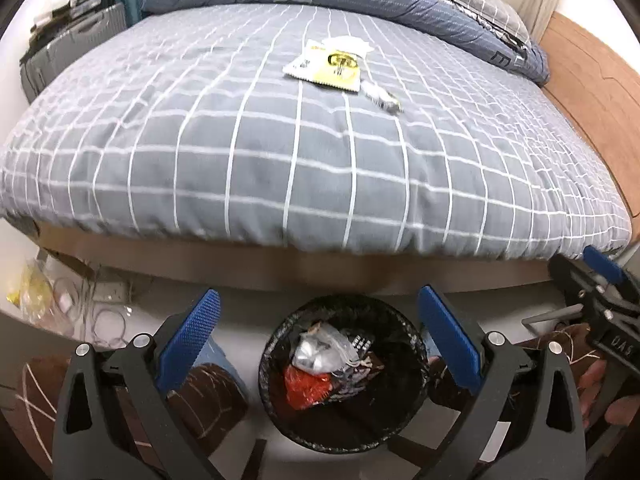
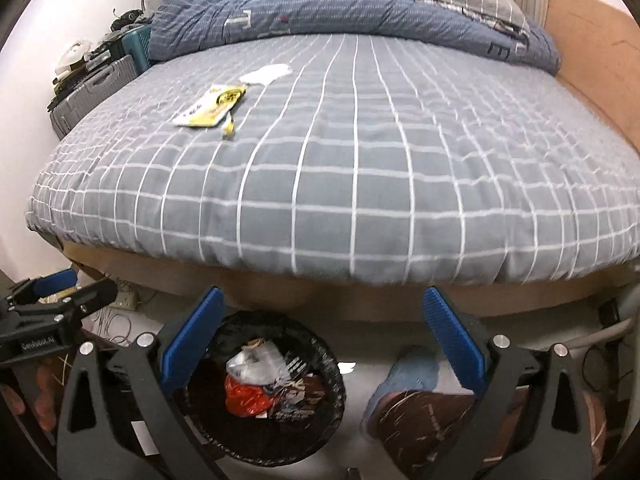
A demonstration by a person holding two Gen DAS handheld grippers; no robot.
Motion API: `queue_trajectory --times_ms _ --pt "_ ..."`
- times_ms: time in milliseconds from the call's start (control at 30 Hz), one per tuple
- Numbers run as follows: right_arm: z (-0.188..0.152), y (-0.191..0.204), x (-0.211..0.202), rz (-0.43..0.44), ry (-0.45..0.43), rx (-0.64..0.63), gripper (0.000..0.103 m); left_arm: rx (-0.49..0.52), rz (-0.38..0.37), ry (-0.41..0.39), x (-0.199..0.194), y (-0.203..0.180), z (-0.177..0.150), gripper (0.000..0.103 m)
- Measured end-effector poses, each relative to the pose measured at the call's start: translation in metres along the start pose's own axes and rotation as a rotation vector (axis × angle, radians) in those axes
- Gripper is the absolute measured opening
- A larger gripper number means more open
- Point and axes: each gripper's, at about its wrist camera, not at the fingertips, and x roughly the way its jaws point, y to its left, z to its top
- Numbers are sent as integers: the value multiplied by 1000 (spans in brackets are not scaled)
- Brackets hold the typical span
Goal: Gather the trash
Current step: 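Move both open tools up over the bed toward the yellow snack packet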
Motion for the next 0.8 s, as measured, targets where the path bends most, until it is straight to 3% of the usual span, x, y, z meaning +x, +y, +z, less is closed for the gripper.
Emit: queue_trajectory --times_ms 333,800 --pt "42 -5 -8 0 -107 -47 96 40 33 -51 8 -4 45 97" --pt "109 -15 44 21 -137 -75 96 48 49 -85 71 -7 148 97"
